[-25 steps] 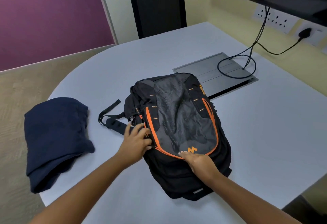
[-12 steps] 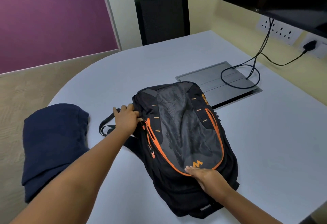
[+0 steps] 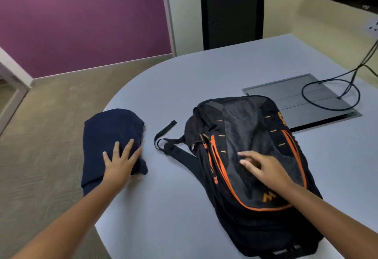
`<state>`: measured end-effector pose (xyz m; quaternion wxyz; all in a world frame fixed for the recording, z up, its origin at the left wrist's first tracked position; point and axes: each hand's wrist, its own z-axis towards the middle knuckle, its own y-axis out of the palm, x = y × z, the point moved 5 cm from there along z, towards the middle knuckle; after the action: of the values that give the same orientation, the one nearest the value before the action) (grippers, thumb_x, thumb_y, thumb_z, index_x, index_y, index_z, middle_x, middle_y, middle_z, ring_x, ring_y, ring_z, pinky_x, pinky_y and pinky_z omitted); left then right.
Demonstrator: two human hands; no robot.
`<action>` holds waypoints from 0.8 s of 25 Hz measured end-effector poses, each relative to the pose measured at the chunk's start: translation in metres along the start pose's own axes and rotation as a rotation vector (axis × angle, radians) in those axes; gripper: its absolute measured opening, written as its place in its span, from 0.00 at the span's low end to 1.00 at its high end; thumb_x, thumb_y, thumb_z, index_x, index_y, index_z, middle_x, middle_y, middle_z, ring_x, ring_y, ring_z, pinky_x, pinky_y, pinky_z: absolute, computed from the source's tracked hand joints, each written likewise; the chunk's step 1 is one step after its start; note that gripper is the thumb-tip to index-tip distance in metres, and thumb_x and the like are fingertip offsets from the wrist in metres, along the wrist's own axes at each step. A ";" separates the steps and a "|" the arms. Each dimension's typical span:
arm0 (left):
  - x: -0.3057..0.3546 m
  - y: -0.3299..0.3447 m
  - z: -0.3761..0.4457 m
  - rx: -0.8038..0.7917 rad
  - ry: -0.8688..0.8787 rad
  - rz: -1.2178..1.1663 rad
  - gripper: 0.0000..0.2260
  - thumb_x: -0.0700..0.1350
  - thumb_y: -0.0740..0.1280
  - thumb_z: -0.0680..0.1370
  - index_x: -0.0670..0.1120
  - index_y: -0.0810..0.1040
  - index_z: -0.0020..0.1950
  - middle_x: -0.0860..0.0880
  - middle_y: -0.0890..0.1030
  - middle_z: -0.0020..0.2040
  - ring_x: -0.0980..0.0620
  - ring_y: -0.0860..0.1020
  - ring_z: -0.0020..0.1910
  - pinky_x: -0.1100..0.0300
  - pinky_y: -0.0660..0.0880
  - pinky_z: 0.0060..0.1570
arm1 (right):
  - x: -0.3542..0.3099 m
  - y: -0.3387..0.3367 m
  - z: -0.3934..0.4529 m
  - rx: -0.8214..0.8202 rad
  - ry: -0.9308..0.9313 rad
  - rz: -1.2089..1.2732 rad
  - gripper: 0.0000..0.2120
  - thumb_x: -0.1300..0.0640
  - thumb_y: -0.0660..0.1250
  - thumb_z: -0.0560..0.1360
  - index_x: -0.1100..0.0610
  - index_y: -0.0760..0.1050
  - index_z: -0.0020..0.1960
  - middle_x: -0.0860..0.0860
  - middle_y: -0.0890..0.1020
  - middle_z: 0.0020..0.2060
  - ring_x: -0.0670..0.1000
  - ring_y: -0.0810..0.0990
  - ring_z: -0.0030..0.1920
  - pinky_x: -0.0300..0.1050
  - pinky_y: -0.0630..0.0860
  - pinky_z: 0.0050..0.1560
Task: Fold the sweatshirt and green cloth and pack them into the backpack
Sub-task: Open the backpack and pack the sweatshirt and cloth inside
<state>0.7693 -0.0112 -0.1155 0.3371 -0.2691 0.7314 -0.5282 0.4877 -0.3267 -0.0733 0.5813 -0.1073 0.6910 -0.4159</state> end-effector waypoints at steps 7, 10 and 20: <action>-0.042 0.015 -0.002 -0.022 -0.204 -0.096 0.34 0.36 0.54 0.79 0.62 0.39 0.75 0.41 0.39 0.77 0.32 0.60 0.71 0.51 0.77 0.52 | -0.045 0.047 0.022 -0.054 -0.066 -0.001 0.11 0.50 0.66 0.76 0.45 0.77 0.57 0.39 0.83 0.39 0.38 0.81 0.44 0.38 0.77 0.48; -0.032 0.010 0.002 -0.037 -0.161 -0.092 0.31 0.35 0.52 0.79 0.60 0.46 0.76 0.40 0.46 0.77 0.35 0.69 0.66 0.56 0.77 0.45 | -0.051 0.063 0.025 -0.102 -0.037 0.045 0.10 0.49 0.65 0.76 0.45 0.77 0.57 0.39 0.83 0.41 0.41 0.82 0.43 0.41 0.77 0.49; 0.042 0.000 -0.055 -0.217 -0.040 -0.277 0.31 0.36 0.55 0.80 0.59 0.47 0.76 0.43 0.36 0.77 0.33 0.57 0.73 0.53 0.74 0.55 | -0.108 0.159 0.065 -0.268 0.058 0.283 0.14 0.50 0.69 0.74 0.51 0.77 0.58 0.46 0.82 0.50 0.41 0.80 0.52 0.42 0.76 0.59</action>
<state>0.6996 -0.0101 -0.1127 0.2446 -0.4124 0.7333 -0.4820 0.6313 -0.1875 -0.1055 0.5944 -0.0735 0.7648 -0.2375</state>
